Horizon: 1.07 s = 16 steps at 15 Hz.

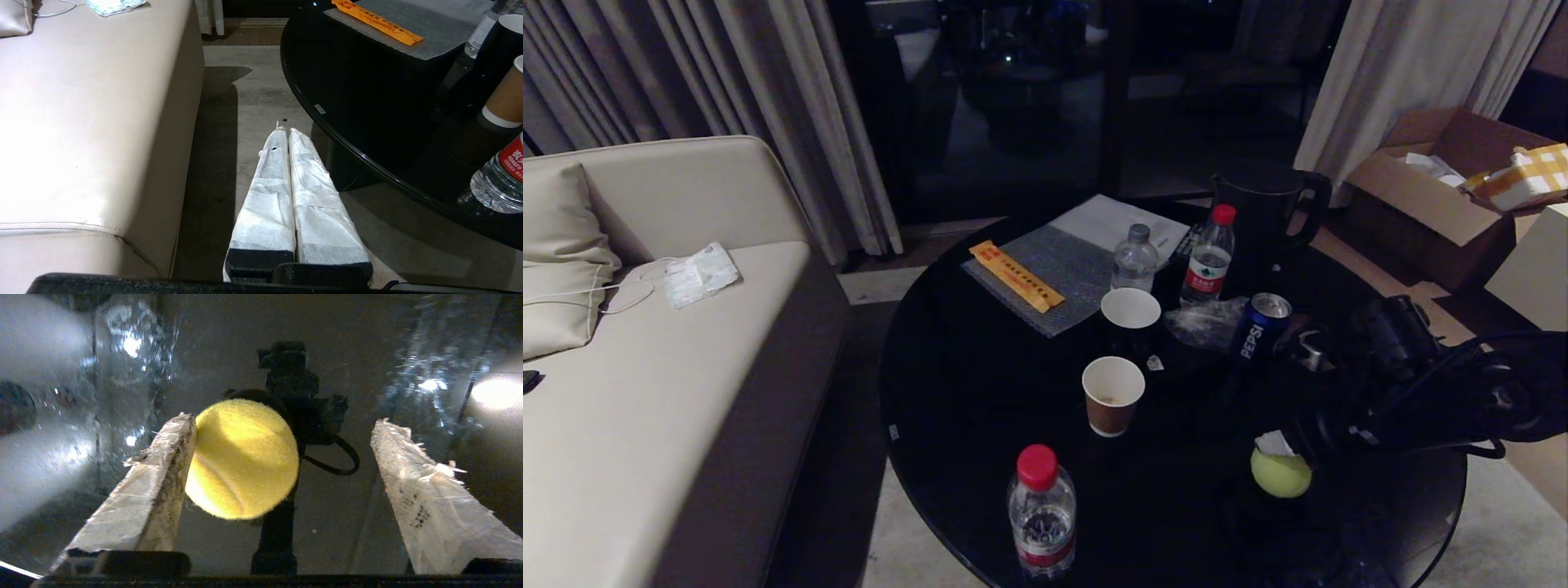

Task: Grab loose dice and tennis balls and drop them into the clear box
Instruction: Pick up the ball on the table

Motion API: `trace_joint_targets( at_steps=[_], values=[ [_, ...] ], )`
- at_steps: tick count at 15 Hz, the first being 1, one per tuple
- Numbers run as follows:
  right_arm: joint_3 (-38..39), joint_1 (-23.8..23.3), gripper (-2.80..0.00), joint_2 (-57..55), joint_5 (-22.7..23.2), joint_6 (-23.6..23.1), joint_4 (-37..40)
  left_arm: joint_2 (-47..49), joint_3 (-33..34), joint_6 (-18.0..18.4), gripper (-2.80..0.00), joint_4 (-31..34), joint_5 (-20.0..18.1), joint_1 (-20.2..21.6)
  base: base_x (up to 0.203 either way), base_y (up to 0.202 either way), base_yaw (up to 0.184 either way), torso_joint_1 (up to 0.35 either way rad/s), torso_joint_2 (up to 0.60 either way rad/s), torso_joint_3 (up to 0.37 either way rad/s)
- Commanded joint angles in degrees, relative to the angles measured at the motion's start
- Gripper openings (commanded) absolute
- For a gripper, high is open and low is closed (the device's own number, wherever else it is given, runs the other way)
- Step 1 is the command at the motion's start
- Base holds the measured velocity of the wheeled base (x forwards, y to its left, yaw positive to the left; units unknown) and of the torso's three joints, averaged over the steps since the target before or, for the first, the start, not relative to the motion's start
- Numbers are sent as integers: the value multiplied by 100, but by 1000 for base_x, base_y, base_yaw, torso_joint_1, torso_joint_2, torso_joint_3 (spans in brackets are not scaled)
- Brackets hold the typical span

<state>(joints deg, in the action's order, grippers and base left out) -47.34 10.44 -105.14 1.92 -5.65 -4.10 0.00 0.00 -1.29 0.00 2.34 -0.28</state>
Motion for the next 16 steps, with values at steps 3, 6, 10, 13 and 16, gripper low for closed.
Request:
trace_joint_targets(
  at_steps=[3,6,10,13,16],
  values=[
    [40,28,0,-105,667,-43,5,9,9,-3,-280,0,3,1,0,0,0,0,0,0],
    [184,46,0,-35,713,-50,14,9,9,-3,-280,0,3,1,0,0,0,0,0,0],
    [381,72,0,158,714,-50,192,9,9,-3,-280,0,3,1,0,0,0,0,0,0],
    [316,125,0,5,698,-50,219,9,9,-3,-280,0,3,1,0,0,0,0,0,0],
    [147,125,0,-274,679,-50,208,9,9,-3,-280,0,3,-6,0,0,0,0,0,0]
  ],
)
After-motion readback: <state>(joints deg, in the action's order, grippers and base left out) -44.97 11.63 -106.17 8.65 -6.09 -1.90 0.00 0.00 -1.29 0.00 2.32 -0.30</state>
